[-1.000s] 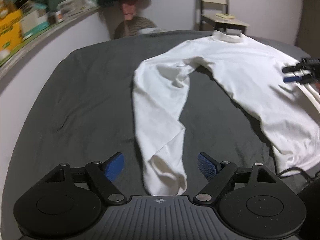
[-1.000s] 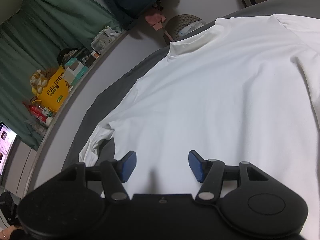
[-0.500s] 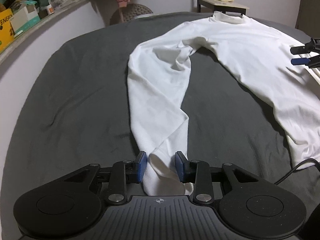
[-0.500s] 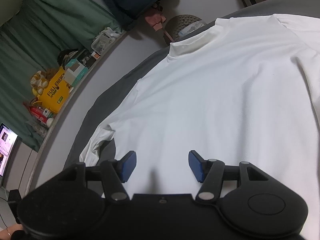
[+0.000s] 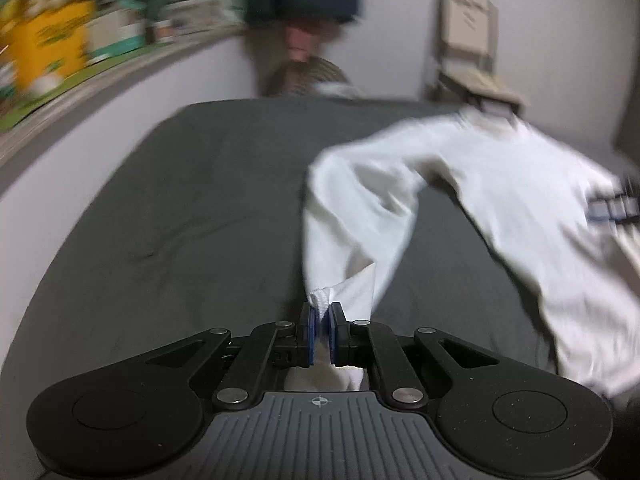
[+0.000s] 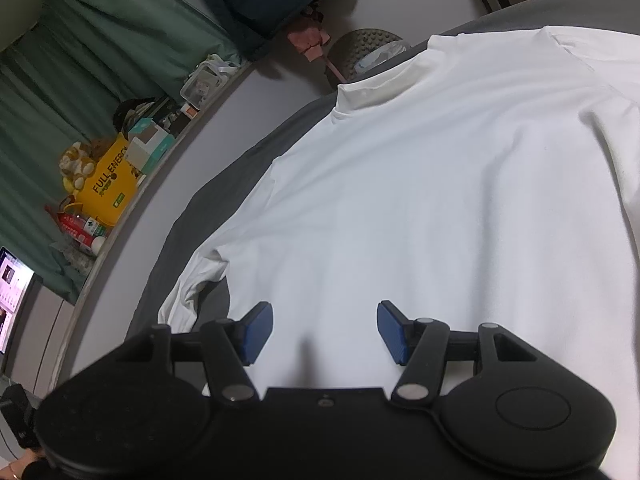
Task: Fold clothes
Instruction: 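Pull the sleeve straight with the left gripper and release it on the bed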
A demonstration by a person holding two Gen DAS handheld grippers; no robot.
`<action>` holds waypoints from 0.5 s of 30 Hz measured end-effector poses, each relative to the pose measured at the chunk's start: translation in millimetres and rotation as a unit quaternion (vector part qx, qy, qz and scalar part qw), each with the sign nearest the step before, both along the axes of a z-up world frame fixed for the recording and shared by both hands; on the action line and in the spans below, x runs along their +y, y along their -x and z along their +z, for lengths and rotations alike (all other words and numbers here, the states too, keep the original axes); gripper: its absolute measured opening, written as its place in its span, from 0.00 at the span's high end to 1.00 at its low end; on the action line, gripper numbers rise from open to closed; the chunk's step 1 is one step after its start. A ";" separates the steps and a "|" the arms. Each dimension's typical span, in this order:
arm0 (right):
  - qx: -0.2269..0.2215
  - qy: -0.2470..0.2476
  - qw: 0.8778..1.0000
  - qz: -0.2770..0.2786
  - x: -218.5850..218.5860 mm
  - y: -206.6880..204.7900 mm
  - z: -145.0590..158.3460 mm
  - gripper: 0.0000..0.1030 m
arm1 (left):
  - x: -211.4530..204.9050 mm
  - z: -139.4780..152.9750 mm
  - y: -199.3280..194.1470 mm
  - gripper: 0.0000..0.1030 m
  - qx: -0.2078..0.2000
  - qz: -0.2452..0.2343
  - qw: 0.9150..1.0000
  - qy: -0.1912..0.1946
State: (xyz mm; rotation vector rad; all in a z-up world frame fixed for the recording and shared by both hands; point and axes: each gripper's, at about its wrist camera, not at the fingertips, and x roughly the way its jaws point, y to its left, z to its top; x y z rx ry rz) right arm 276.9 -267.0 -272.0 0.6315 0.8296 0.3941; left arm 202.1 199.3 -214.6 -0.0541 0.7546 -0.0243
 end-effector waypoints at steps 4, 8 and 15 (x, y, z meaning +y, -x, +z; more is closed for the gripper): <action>0.000 0.000 1.000 0.001 -0.5 0.0 0.5 0.45 | 29.0 -3.4 -1.6 0.93 -0.013 0.079 0.997 0.013; 0.001 0.001 1.000 -0.002 -0.4 0.4 0.2 0.45 | 58.5 -9.4 -5.6 0.93 -0.020 0.159 0.987 0.024; 0.005 0.004 1.000 -0.003 -0.8 -0.4 -2.0 0.45 | 96.9 -28.2 -33.4 0.93 0.011 0.265 0.964 0.005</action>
